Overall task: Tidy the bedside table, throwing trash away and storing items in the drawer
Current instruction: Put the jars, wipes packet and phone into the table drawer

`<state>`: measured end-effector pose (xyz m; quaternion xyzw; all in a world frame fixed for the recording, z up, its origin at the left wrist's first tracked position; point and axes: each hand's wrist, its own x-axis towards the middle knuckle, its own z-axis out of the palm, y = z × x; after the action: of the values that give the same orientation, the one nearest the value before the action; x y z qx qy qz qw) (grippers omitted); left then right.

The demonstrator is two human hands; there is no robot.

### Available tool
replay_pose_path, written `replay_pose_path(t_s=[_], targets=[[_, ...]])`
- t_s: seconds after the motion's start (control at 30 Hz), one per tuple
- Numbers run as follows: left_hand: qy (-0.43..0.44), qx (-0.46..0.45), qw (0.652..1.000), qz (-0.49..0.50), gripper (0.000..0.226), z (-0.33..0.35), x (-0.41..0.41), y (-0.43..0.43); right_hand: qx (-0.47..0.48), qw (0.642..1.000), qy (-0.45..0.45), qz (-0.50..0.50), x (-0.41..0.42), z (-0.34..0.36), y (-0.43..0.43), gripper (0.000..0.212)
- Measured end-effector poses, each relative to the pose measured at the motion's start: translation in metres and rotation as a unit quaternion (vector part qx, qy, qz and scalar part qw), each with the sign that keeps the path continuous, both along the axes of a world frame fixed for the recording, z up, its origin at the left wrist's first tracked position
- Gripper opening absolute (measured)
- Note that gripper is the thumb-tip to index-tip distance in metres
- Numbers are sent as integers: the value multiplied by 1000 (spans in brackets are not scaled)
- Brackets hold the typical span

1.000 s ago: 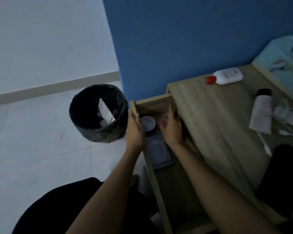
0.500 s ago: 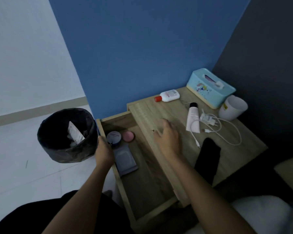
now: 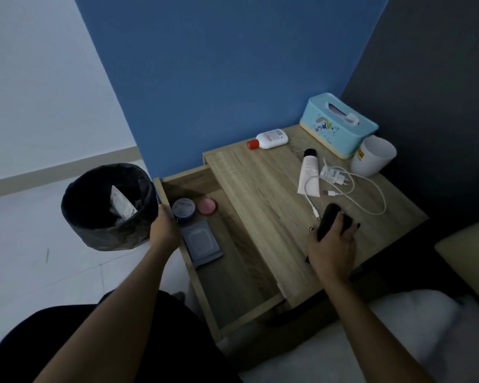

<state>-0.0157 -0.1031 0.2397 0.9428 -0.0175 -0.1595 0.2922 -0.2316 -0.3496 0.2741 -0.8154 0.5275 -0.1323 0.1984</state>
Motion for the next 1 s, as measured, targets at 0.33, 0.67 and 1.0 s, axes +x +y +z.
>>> replay_pose_path(t_s=[0.33,0.67,1.0], targets=[[20,-34,999,18,35,3,-1,-3,-5,991,-113,79,8,15,18,77],[64,-19,997,37,45,11,12,-14,98,925,-83,356,54,0,130,89],[63,-6,997,33,57,5,15,-14,109,944,48,307,114,-78,124,76]])
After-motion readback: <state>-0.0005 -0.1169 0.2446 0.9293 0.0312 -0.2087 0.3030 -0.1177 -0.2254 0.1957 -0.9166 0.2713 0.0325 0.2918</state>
